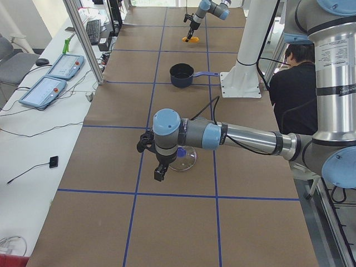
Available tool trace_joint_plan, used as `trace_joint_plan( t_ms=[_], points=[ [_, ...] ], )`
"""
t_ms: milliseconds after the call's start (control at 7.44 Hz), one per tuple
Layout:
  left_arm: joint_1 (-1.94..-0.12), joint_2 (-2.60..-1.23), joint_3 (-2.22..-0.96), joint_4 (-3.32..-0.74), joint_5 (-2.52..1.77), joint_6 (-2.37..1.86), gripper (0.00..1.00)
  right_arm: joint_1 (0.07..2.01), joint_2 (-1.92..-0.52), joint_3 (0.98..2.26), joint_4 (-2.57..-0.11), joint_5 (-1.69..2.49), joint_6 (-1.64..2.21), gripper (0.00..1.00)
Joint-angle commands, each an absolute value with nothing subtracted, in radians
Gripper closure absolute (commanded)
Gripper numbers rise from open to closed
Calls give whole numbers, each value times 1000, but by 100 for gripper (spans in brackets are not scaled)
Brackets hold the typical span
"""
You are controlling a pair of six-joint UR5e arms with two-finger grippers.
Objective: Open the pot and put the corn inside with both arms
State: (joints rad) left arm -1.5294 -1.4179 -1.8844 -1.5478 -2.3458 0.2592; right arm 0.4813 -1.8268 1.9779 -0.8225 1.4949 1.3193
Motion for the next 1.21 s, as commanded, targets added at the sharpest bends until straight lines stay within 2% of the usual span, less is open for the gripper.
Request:
trace_joint_plan(
  t_ms=[0,134,403,537,806,940,1075],
  points=[
    [-1529,-1416,-1884,-1548,-2345,259,2,488,-1548,1932,-914,1509,1318,100],
    [-1528,-1417,-1881,-1548,-2345,259,2,483,-1394,1901,-980,1508,1330,100],
    [-1526,-1419,-1881,-1548,-2345,258,2,466,-1191,1869,-1045,1508,1397,100],
    [-1526,-1422,-1879,-1548,-2347,258,2,448,-1133,1841,-1048,1506,1419,100],
    [-1525,-1428,-1878,-1548,-2345,258,2,428,-1105,1816,-1046,1502,1422,100],
    [-1525,-1428,-1876,-1548,-2345,258,2,428,-1103,1807,-1042,1502,1422,31],
    [-1523,-1428,-1878,-1548,-2347,258,2,428,-1104,1810,-1046,1502,1422,0]
  ],
)
